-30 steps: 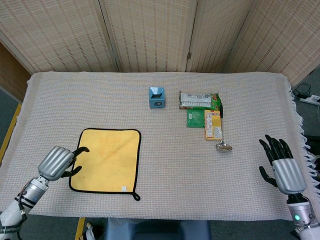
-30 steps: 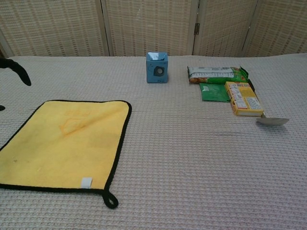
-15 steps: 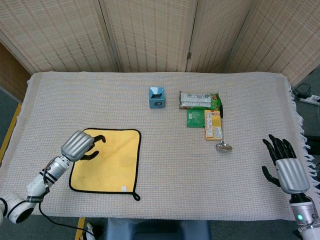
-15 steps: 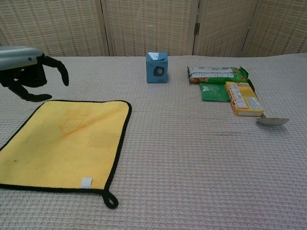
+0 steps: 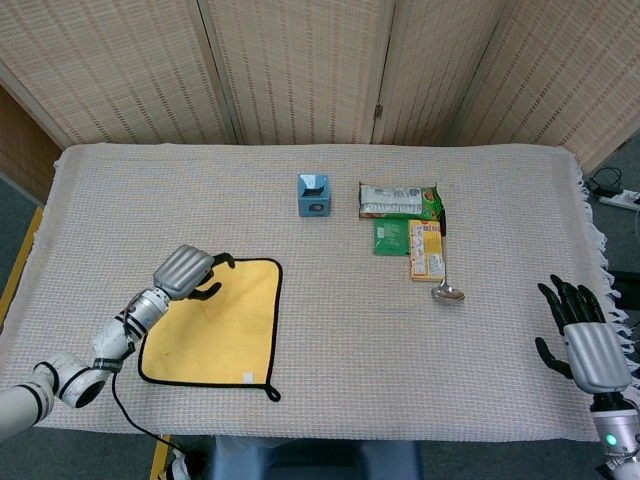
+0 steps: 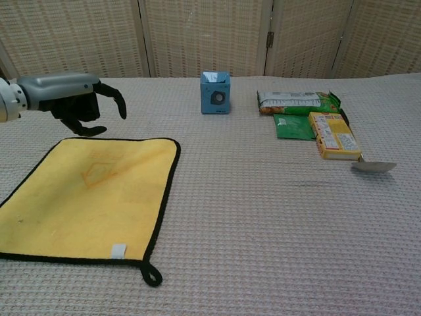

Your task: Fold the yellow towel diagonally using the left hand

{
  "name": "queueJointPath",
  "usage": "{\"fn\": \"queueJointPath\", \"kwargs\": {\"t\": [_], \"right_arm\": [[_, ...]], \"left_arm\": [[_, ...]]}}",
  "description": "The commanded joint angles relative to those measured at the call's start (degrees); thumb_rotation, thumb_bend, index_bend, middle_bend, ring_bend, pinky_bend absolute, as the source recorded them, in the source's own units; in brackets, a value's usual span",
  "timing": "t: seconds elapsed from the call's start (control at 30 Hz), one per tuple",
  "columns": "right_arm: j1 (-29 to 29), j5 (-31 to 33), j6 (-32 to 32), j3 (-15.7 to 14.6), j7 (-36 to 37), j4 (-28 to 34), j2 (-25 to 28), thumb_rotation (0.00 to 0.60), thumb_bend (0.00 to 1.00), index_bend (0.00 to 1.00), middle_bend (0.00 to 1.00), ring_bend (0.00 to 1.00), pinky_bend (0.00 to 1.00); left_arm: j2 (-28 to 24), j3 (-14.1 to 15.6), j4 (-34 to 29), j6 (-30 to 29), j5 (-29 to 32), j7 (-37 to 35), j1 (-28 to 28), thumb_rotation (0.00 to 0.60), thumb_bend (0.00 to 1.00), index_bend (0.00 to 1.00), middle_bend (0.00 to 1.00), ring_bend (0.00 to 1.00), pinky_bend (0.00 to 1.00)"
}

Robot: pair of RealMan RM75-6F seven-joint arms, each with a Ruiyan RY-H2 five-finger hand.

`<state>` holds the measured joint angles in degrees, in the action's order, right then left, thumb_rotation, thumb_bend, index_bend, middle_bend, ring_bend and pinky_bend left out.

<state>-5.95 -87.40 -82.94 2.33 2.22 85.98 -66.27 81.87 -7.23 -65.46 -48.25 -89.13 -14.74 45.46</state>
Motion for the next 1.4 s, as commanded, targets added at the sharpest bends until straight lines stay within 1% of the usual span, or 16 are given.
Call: {"fn": "queueJointPath", "kwargs": {"t": [0.03,0.13,0.23,0.3,0.4,0.53,0.63,0.77,0.97,1.17,1.4], "right_arm": [[-0.2,0.1,0.3,0.1,0.4,-0.4,0.0,0.600,0.45,0.00,0.00,0.00,0.00],[-0.3,0.6,0.9,0.2,1.1,-0.8,0.0,0.600,0.45,0.00,0.00,0.00,0.00],[-0.6,0.8,1.4,0.4,1.7,-1.0,0.0,0.600,0.45,0.00,0.00,0.00,0.00],[-0.8,1.0,1.8,0.4,1.9,-1.2,0.0,0.600,0.45,0.00,0.00,0.00,0.00],[-1.0,1.1,2.5,0.2,2.3,-1.3,0.1,0.600,0.45,0.00,0.00,0.00,0.00],[-1.1,1.4,2.9,0.3,3.0,-1.7,0.0,0.600,0.45,0.00,0.00,0.00,0.00],[-1.1,1.7,3.0,0.4,3.4,-1.9,0.1,0.600,0.45,0.00,0.00,0.00,0.00],[-1.1,2.5,3.7,0.5,3.9,-2.4,0.2,0.600,0.45,0.00,0.00,0.00,0.00],[-1.4,3.6,5.3,0.5,4.4,-3.1,0.0,0.600,0.45,0.00,0.00,0.00,0.00],[-1.6,4.6,6.2,0.6,4.4,-3.7,-0.2,0.600,0.45,0.00,0.00,0.00,0.00],[-1.5,5.2,6.8,0.5,4.6,-3.9,-0.2,0.600,0.45,0.00,0.00,0.00,0.00]], "left_arm": [[3.7,-0.1,4.6,1.1,1.0,1.0,2.0,0.600,0.47,0.38,1.00,1.00,1.00],[5.3,-0.2,6.3,3.3,2.4,-0.3,3.3,0.600,0.47,0.37,1.00,1.00,1.00],[7.4,0.3,9.1,3.5,2.0,0.9,4.4,0.600,0.47,0.37,1.00,1.00,1.00],[9.0,0.4,10.5,3.8,2.3,0.1,4.9,0.600,0.47,0.37,1.00,1.00,1.00],[11.6,0.9,13.8,4.0,1.9,-0.3,6.0,0.600,0.47,0.37,1.00,1.00,1.00],[15.1,1.2,18.8,5.1,1.8,-3.0,7.6,0.600,0.47,0.37,1.00,1.00,1.00],[17.5,1.9,23.3,5.8,1.5,-5.8,8.5,0.600,0.47,0.37,1.00,1.00,1.00],[20.2,2.6,29.2,5.1,1.0,-11.4,9.0,0.600,0.47,0.38,1.00,1.00,1.00],[23.4,4.1,36.3,4.2,-0.1,-18.4,9.6,0.600,0.48,0.39,1.00,1.00,1.00],[26.3,5.9,41.2,5.8,-1.3,-24.6,11.0,0.600,0.49,0.40,1.00,1.00,1.00],[28.6,7.1,45.0,5.9,-1.9,-29.5,12.1,0.600,0.50,0.39,1.00,1.00,1.00]]}}
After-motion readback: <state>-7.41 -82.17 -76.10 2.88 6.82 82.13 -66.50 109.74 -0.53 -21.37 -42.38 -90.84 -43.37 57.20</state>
